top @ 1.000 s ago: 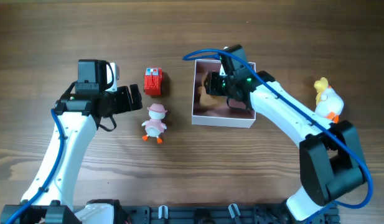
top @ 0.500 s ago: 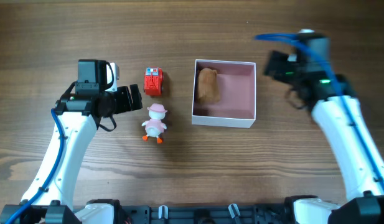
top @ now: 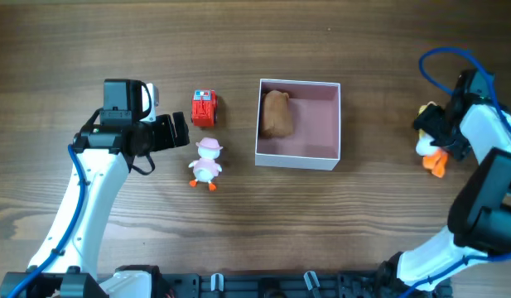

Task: Pack container
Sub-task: 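Move the right gripper back and grasp the white-yellow duck plush, then carry the duck plush into the box and release it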

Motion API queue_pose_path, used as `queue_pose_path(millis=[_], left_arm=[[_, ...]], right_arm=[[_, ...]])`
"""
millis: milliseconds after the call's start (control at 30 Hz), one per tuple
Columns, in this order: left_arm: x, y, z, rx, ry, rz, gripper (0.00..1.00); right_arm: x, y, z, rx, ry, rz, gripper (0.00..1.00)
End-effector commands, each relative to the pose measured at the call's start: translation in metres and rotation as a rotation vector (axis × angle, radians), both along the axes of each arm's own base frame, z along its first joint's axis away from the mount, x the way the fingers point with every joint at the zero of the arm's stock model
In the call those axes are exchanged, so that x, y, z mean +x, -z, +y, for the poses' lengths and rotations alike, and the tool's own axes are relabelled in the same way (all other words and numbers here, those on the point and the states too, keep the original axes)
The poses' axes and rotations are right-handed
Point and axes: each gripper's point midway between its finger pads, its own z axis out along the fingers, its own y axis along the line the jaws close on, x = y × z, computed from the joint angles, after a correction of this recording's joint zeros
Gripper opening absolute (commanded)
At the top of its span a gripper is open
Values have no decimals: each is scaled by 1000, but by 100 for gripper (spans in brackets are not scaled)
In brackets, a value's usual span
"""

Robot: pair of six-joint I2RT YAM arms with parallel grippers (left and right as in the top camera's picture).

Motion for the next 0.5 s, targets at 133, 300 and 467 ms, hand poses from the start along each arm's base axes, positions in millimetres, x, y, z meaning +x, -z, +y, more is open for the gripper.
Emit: queue_pose_path(millis=[133,300,467], left_arm=[[5,-5,3,2,-9,-13,100],[5,-5,3,2,-9,-13,100],[5,-5,3,2,-9,-13,100]], right_arm=[[39,-77,40,122,-85,-273,16],[36,-208,151,214,-340,-605,4],[13,-210,252,292,-487,-587,4]])
